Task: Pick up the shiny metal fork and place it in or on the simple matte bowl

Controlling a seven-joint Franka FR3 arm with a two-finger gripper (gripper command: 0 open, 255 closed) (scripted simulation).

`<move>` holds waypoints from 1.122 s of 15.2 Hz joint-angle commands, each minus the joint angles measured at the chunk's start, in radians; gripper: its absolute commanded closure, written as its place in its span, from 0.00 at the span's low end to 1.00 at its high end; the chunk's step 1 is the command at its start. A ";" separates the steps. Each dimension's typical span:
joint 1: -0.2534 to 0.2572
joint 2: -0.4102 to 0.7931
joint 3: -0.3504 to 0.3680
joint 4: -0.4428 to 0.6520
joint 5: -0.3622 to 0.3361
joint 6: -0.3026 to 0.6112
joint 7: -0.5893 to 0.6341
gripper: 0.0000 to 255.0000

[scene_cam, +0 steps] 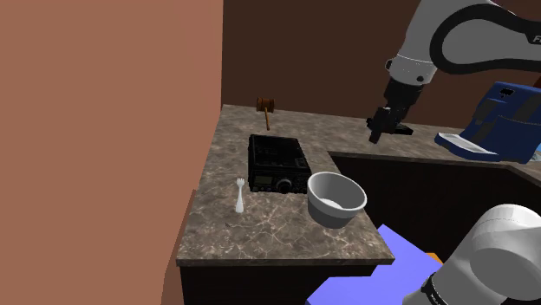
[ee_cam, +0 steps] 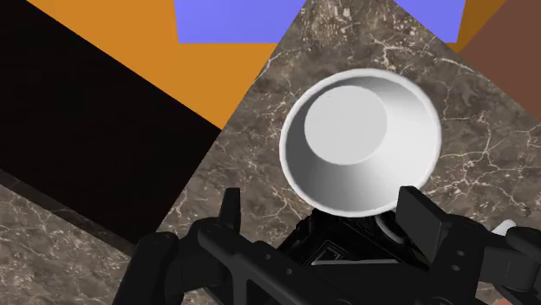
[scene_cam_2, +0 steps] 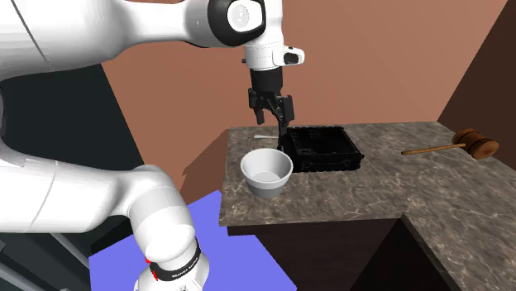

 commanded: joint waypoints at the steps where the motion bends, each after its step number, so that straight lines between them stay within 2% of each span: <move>1: 0.000 0.000 0.000 0.000 0.000 0.000 0.000 0.00; 9: 0.009 0.210 0.128 0.020 0.101 0.137 0.240 0.00; 17: 0.011 0.484 0.235 0.128 0.149 0.264 0.469 0.00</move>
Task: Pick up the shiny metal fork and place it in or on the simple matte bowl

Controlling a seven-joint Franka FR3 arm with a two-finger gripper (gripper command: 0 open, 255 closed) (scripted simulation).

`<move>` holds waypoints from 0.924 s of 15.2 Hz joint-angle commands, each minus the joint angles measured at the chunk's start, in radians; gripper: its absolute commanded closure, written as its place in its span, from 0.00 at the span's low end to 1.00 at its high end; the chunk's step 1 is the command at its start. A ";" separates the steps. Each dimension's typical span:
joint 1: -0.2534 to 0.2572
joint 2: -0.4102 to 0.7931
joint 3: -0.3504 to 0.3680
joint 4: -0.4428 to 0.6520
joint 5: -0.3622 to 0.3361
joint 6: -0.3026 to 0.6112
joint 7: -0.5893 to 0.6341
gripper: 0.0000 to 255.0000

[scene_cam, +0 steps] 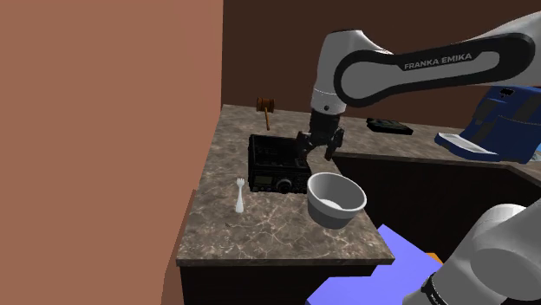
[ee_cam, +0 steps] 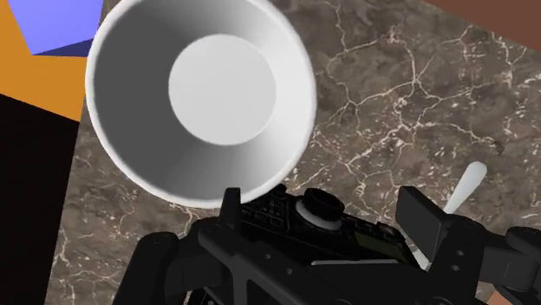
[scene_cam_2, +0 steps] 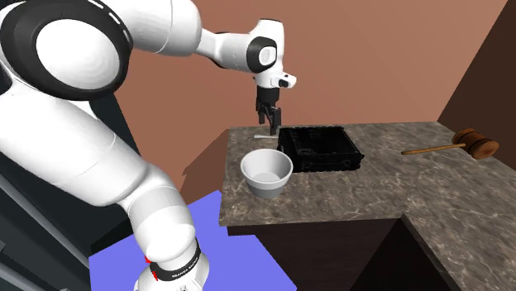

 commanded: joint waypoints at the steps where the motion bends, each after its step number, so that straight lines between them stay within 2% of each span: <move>1: -0.001 0.071 0.022 0.030 0.005 0.032 0.057 0.00; 8: 0.013 0.346 0.077 0.202 -0.016 0.107 0.252 0.00; 14: 0.053 0.593 0.084 0.403 -0.053 0.132 0.403 0.00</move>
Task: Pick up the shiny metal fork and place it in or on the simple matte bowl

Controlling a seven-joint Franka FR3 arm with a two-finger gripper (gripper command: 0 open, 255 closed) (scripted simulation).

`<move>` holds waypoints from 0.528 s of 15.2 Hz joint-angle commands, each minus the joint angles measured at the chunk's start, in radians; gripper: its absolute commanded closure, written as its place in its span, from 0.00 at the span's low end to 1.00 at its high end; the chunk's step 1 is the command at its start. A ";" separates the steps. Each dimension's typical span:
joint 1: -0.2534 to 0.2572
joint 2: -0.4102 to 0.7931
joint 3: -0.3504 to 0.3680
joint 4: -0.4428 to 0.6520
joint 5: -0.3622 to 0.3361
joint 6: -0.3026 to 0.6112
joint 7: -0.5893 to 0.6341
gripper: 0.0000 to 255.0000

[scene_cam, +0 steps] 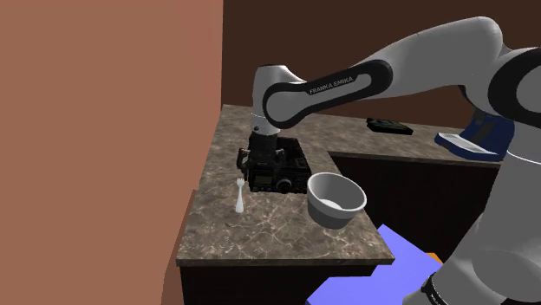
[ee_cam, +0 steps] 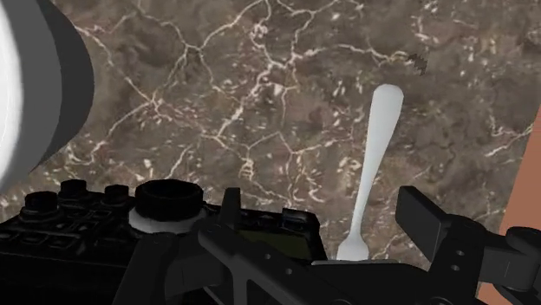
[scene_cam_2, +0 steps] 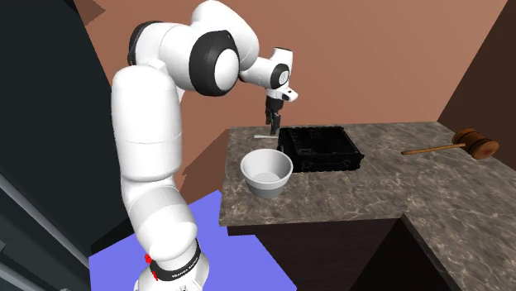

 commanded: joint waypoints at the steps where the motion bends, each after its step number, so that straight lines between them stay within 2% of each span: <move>1: 0.016 0.086 -0.003 0.078 -0.012 0.001 0.047 0.00; 5: 0.050 0.233 -0.014 0.228 -0.028 -0.007 0.117 0.00; 8: 0.054 0.246 -0.016 0.205 -0.032 0.028 0.120 0.00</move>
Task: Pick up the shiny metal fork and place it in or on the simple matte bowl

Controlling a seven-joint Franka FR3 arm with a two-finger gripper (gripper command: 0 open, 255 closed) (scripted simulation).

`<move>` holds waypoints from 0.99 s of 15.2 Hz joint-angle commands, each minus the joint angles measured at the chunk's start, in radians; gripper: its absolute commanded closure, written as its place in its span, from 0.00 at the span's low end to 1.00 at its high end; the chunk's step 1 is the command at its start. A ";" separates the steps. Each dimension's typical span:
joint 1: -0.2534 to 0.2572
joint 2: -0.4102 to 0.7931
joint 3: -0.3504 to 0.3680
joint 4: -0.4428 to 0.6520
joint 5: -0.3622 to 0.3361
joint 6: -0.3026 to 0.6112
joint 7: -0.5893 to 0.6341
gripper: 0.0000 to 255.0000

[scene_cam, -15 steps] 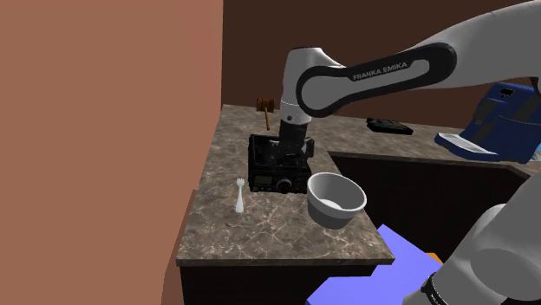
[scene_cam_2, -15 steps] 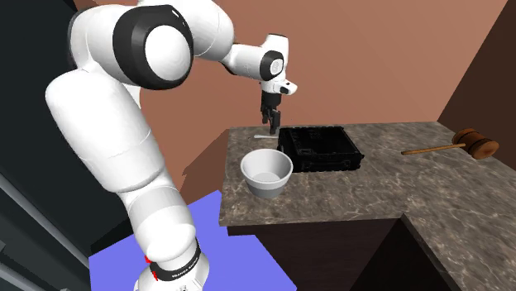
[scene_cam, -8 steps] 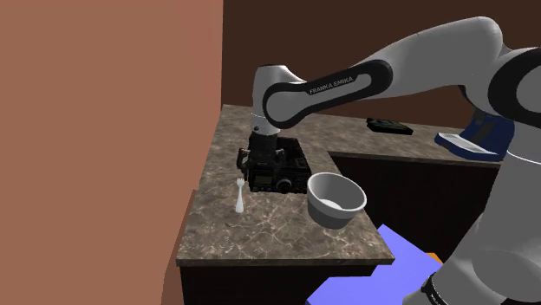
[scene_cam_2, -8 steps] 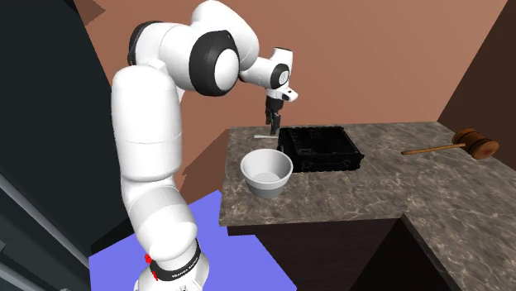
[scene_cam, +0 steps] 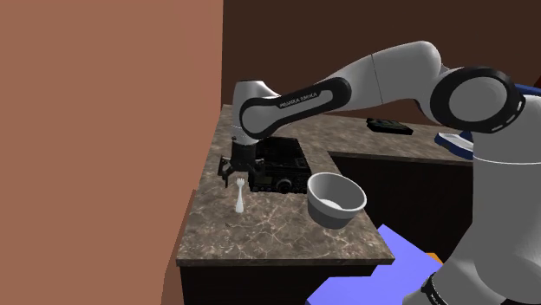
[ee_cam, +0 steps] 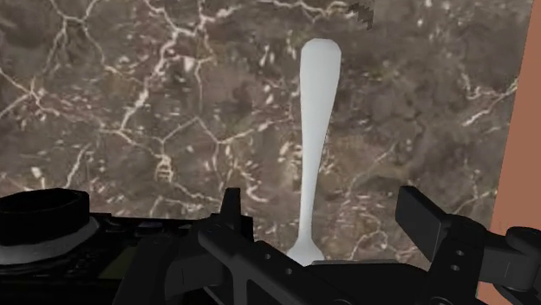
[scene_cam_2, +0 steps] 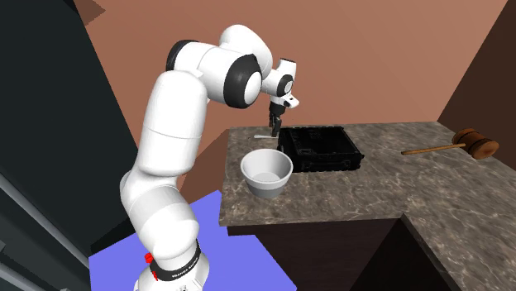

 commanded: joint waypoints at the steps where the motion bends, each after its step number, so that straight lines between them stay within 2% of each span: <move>1: 0.002 0.012 -0.002 -0.007 -0.003 0.019 0.002 0.00; 5: 0.006 0.031 -0.004 -0.029 -0.008 0.059 0.006 0.00; 12: 0.006 0.031 -0.005 -0.029 -0.008 0.059 0.005 0.00; 13: 0.006 0.031 -0.005 -0.029 -0.008 0.059 0.005 1.00; 15: 0.006 0.031 -0.005 -0.029 -0.008 0.059 0.005 1.00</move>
